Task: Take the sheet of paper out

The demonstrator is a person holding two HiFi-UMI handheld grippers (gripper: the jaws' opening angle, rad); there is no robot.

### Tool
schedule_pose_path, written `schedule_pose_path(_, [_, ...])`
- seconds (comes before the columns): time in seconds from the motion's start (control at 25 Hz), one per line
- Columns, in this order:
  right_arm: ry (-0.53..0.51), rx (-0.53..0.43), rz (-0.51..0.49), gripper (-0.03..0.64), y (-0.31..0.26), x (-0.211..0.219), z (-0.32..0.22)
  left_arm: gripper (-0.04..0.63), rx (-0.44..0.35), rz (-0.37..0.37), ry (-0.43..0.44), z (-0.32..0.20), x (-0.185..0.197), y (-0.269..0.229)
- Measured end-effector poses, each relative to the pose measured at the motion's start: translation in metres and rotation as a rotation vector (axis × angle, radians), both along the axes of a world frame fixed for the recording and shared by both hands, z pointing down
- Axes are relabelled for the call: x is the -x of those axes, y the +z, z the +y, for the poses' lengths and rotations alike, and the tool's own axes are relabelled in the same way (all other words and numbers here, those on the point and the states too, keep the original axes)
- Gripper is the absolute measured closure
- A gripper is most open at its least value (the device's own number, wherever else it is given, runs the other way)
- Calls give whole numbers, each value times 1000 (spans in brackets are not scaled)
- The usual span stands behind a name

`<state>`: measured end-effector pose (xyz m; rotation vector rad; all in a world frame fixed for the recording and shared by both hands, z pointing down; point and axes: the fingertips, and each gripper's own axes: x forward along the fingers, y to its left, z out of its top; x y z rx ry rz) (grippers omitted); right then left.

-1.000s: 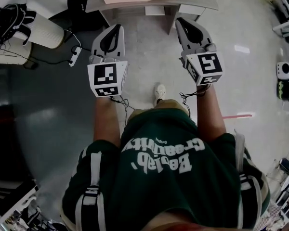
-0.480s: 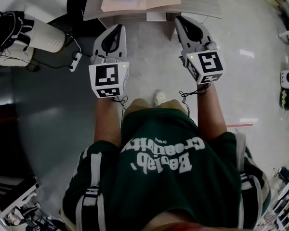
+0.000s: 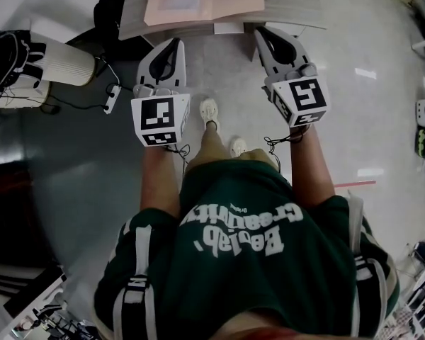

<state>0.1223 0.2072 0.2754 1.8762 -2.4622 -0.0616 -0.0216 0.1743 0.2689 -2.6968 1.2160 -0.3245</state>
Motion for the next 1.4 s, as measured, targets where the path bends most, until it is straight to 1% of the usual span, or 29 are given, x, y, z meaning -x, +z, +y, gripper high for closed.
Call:
schedule_pose_path(0.2, [4, 19, 32, 581, 7, -2, -38, 576, 26, 27, 6, -43, -2, 7])
schedule_pose_path(0.4, [20, 27, 32, 581, 3, -3, -97, 575, 41, 41, 21, -105, -7, 7])
schedule_pose_path(0.48, [31, 26, 26, 581, 1, -4, -123, 576, 35, 39, 36, -130, -9, 4])
schedule_pose_path(0.64, [52, 22, 27, 581, 1, -2, -173, 575, -7, 1, 92, -178, -15, 3])
schedule_pose_path(0.84, [68, 16, 42, 581, -3, 3, -224, 575, -15, 10, 115, -232, -15, -4])
schedule_pose_path(1.04, [83, -5, 68, 581, -5, 9, -261, 576, -5, 11, 146, -270, -12, -2])
schedule_pose_path(1.4, [123, 22, 94, 581, 1, 19, -297, 575, 22, 30, 184, -311, -7, 6])
